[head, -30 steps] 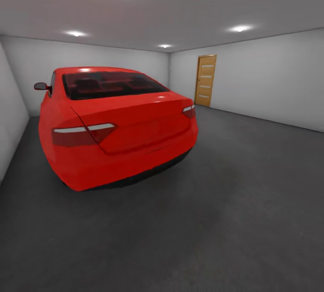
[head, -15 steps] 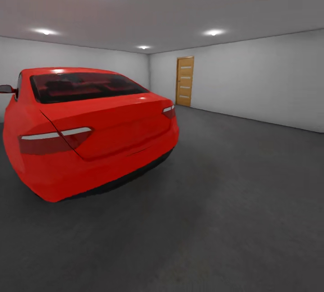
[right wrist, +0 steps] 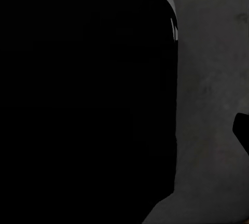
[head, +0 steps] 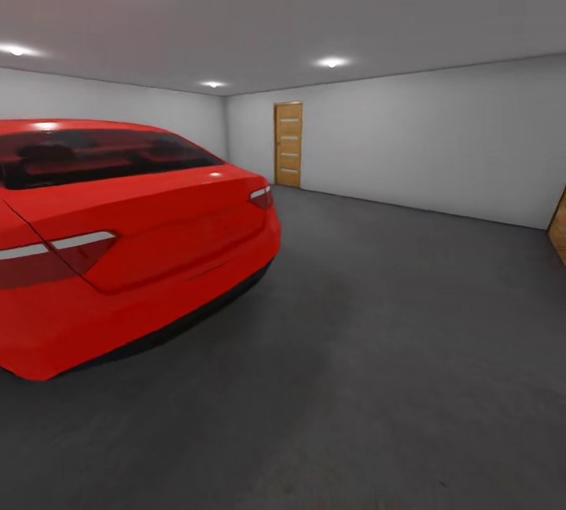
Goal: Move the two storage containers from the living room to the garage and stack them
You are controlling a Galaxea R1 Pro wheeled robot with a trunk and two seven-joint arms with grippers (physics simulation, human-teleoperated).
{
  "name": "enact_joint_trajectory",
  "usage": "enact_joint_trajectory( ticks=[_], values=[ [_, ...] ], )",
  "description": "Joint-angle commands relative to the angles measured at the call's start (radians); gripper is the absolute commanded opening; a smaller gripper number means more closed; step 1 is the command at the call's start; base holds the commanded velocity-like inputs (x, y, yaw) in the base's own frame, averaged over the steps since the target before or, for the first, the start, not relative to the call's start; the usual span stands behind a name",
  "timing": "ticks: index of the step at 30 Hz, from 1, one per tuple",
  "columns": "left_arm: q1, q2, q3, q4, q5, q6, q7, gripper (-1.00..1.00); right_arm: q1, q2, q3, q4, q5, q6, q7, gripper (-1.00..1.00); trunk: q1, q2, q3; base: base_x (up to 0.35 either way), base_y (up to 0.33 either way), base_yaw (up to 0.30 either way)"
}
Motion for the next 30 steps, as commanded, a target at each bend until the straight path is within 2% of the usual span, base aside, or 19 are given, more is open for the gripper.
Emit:
enact_joint_trajectory(
  ticks=[1, 24, 30],
  values=[
    [0.000, 0.000, 0.001, 0.000, 0.001, -0.003, 0.000, 1.00, 0.000, 0.000, -0.002, 0.000, -0.003, -0.004, 0.001, 1.00, 0.000, 0.000, 0.000, 0.000, 0.000, -0.284],
    [0.000, 0.000, 0.000, -0.001, 0.001, -0.003, 0.000, 1.00, 0.000, 0.001, -0.002, 0.000, -0.003, -0.004, 0.001, 1.00, 0.000, 0.000, 0.003, 0.000, 0.000, -0.285],
    [0.000, 0.001, -0.001, 0.000, 0.001, 0.000, 0.000, 1.00, 0.000, 0.001, 0.000, -0.001, 0.003, -0.006, -0.007, 1.00, 0.000, 0.000, 0.003, 0.106, 0.000, -0.139]
  ],
)
